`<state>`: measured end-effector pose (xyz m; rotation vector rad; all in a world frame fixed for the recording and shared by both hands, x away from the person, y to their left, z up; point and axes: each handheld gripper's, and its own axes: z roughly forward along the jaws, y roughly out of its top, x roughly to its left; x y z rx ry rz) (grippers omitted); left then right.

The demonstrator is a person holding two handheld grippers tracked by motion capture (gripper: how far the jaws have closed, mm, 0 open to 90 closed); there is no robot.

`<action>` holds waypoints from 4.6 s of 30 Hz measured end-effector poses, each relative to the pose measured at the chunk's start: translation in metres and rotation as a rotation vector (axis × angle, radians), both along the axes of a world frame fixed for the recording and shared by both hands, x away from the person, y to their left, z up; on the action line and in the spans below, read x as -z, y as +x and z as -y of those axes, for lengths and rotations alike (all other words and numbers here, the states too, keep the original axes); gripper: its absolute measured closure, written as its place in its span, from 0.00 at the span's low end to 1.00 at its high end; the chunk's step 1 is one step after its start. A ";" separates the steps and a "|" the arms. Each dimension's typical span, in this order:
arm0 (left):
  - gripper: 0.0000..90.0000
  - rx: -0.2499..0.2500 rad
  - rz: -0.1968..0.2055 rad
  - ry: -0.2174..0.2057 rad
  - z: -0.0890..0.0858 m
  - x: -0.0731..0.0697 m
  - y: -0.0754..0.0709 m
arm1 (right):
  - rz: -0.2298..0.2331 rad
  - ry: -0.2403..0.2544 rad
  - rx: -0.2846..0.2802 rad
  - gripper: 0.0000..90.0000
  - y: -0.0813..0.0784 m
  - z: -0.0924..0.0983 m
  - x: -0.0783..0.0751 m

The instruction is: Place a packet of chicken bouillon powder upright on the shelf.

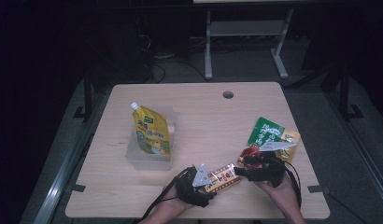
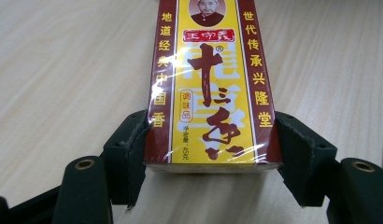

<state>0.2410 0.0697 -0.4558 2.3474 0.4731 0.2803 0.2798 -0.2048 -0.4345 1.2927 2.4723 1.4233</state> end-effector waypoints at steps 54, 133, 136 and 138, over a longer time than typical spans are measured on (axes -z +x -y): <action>0.34 -0.154 0.097 -0.063 -0.006 -0.006 0.000 | -0.213 0.336 0.010 0.71 0.012 -0.022 -0.001; 0.29 -0.005 0.055 -0.133 -0.008 -0.006 -0.023 | 0.307 0.027 -0.558 0.75 0.066 -0.174 -0.121; 0.29 -0.003 0.051 -0.130 -0.008 -0.006 -0.024 | 0.308 0.026 -0.572 0.75 0.068 -0.184 -0.120; 0.29 0.000 0.055 -0.132 -0.008 -0.007 -0.024 | 0.313 0.019 -0.575 0.75 0.069 -0.187 -0.119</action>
